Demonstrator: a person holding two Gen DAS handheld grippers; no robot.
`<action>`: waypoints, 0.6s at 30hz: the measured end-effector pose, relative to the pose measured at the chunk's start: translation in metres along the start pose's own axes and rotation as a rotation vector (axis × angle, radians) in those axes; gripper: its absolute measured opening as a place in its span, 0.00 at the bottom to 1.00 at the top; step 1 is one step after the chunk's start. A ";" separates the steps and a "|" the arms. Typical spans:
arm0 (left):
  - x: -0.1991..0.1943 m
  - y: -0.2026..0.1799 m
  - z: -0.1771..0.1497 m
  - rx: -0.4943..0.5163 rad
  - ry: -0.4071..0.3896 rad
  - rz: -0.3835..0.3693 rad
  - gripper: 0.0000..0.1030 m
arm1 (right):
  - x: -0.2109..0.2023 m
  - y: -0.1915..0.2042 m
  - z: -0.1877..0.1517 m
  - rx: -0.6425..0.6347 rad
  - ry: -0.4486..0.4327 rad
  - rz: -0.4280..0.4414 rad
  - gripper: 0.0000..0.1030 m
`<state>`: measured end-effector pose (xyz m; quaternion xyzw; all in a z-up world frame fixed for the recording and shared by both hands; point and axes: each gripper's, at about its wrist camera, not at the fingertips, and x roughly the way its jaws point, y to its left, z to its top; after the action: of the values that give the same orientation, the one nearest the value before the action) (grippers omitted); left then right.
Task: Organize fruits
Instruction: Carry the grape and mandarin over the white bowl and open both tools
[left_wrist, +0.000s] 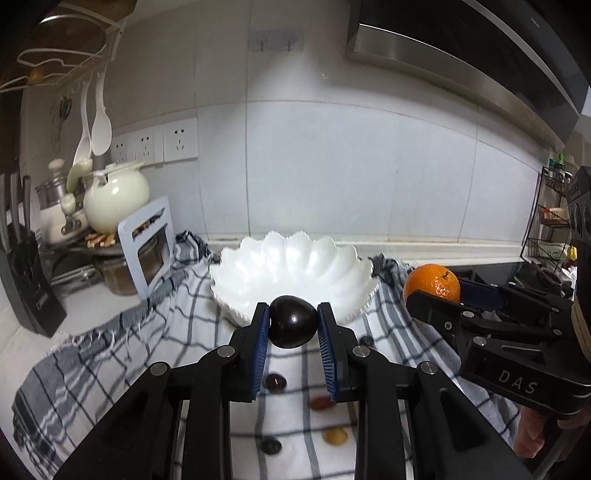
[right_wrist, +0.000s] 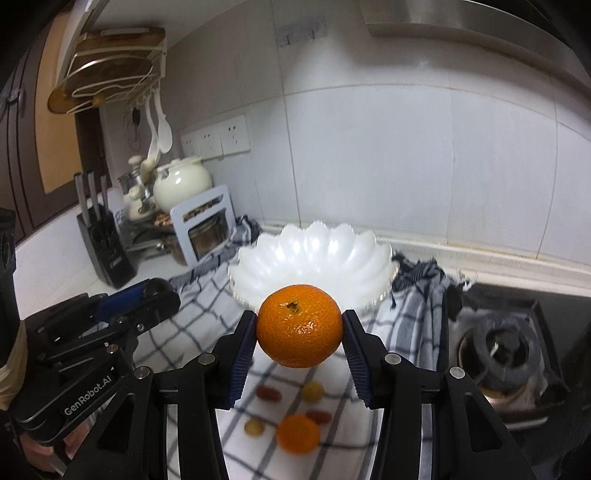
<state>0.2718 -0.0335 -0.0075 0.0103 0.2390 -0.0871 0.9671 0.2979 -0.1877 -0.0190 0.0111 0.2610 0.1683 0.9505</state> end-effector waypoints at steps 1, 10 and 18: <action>0.002 0.001 0.004 0.001 -0.007 0.002 0.26 | 0.002 0.000 0.006 0.000 -0.011 -0.007 0.47; 0.035 0.017 0.041 0.011 -0.034 0.009 0.26 | 0.030 0.000 0.049 -0.025 -0.042 -0.067 0.47; 0.070 0.035 0.067 0.025 -0.021 0.025 0.26 | 0.070 -0.011 0.080 -0.021 -0.008 -0.084 0.47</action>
<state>0.3692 -0.0149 0.0189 0.0246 0.2275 -0.0782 0.9703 0.3979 -0.1695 0.0142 -0.0091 0.2556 0.1309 0.9578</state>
